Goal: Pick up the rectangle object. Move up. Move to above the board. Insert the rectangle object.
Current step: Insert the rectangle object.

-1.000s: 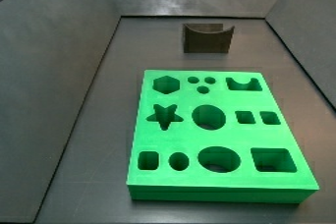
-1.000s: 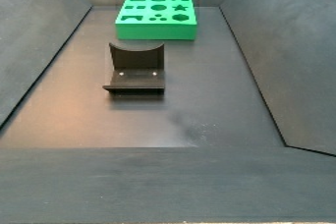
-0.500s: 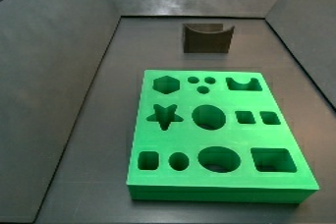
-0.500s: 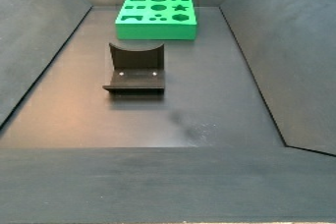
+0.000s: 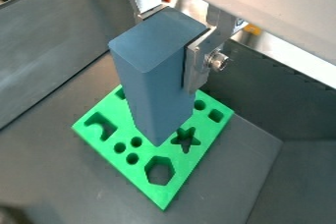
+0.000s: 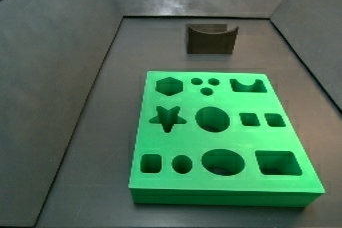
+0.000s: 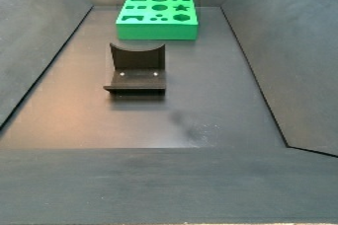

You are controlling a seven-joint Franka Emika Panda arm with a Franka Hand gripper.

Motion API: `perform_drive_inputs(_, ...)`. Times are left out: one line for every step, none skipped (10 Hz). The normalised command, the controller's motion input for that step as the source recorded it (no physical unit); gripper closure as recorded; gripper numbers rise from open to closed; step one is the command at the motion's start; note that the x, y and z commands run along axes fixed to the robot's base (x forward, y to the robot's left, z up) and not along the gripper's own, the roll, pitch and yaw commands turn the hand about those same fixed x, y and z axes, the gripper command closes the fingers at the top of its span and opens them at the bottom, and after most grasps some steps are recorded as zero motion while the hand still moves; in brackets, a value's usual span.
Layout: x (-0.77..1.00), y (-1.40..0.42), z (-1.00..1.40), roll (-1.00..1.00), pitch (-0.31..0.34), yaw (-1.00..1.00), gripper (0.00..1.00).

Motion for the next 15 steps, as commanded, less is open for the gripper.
perform_drive_inputs(0.0,0.0,-0.07,0.0,-0.077,-1.0,1.0)
perform_drive_inputs(0.0,0.0,-0.08,0.0,-0.086,-1.0,1.0)
perform_drive_inputs(0.0,0.0,-0.09,0.0,-0.084,-1.0,1.0)
perform_drive_inputs(0.0,0.0,-0.08,0.0,-0.077,-1.0,1.0)
perform_drive_inputs(0.0,0.0,-0.15,-0.02,-0.123,-1.0,1.0)
perform_drive_inputs(0.0,0.0,-0.15,-0.04,-0.127,-1.0,1.0)
perform_drive_inputs(0.0,0.0,-0.15,-0.04,-0.127,-1.0,1.0)
perform_drive_inputs(0.0,0.0,-0.17,-0.05,-0.126,-1.0,1.0)
perform_drive_inputs(0.0,0.0,-0.22,-0.07,-0.133,-1.0,1.0)
perform_drive_inputs(0.0,0.0,-0.24,-0.08,-0.136,-1.0,1.0)
perform_drive_inputs(0.0,-0.02,-0.27,-0.1,-0.136,-1.0,1.0)
perform_drive_inputs(0.0,-0.02,-0.27,-0.1,-0.133,-1.0,1.0)
perform_drive_inputs(0.0,-0.02,-0.27,-0.09,-0.126,-1.0,1.0)
perform_drive_inputs(0.0,-0.09,-0.33,-0.05,-0.104,-0.98,1.0)
perform_drive_inputs(0.0,-0.13,-0.34,-0.02,-0.076,-0.97,1.0)
